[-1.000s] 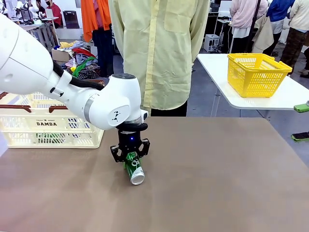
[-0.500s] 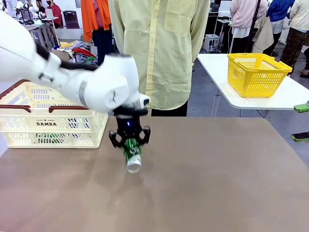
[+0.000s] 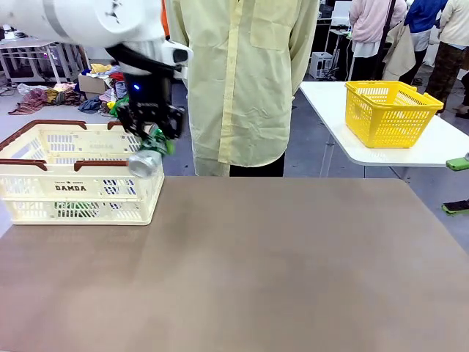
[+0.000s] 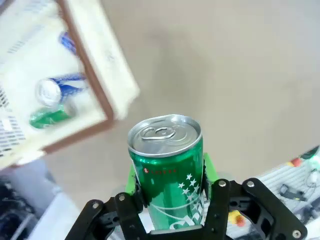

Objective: Place the drinks into the Shopping basket.
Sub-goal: Pick up one drink and place it into the Shopping basket.

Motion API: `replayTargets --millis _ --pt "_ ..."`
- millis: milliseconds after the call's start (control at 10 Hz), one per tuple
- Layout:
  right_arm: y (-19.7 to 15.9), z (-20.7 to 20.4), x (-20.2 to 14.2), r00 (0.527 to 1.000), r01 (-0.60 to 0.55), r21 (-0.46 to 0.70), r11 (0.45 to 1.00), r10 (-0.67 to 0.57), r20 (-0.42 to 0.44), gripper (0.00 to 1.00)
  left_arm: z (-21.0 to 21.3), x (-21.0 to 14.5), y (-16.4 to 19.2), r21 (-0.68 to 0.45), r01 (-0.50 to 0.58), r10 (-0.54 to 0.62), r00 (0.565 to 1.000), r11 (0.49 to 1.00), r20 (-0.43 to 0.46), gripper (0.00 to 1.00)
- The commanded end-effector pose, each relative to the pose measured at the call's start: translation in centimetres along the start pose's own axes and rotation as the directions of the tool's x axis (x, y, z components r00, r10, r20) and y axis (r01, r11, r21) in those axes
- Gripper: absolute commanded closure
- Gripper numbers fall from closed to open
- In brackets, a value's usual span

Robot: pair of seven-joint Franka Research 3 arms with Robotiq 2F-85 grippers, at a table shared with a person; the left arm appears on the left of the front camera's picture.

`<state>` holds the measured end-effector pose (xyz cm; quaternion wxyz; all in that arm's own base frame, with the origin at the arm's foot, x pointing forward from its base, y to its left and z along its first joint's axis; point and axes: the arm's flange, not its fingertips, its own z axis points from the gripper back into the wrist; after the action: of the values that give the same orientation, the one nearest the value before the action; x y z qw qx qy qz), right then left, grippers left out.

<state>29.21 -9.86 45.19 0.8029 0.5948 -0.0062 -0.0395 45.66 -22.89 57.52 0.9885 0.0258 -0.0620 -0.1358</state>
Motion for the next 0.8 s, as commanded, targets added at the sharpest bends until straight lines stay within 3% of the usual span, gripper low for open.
replayTargets --millis 0,100,200,300,500,600,700 --pt "0.6 0.3 0.1 1.0 0.015 0.017 1.0 -0.015 0.002 0.0 -0.6 0.1 3.0 0.055 0.036 -0.039 0.997 0.998 0.061 1.0" --pt "0.6 0.3 0.1 1.0 0.015 0.017 1.0 -0.015 0.002 0.0 -0.5 -1.3 3.8 0.019 -0.098 0.096 0.993 0.995 0.07 1.0" --pt "0.6 0.3 0.1 1.0 0.015 0.017 1.0 -0.015 0.002 0.0 -0.4 -3.5 2.4 -0.043 -0.271 0.269 0.962 0.962 -0.04 1.0" --pt "0.6 0.3 0.1 1.0 0.015 0.017 1.0 -0.015 0.002 0.0 -0.3 0.6 4.0 0.046 -0.006 0.005 0.999 0.999 0.034 1.0" --pt "0.6 0.3 0.1 1.0 0.015 0.017 1.0 -0.015 0.002 0.0 -0.3 0.6 4.0 0.046 -0.006 0.005 0.999 0.999 0.034 1.0" --pt "0.6 0.3 0.1 1.0 0.015 0.017 1.0 -0.015 0.002 0.0 -0.8 -0.4 3.8 0.027 -0.075 0.075 0.997 0.997 0.006 1.0" --pt "0.6 0.3 0.1 1.0 0.015 0.017 1.0 -0.015 0.002 0.0 -0.5 2.5 6.4 0.081 -0.183 0.182 0.983 0.98 0.02 1.0"
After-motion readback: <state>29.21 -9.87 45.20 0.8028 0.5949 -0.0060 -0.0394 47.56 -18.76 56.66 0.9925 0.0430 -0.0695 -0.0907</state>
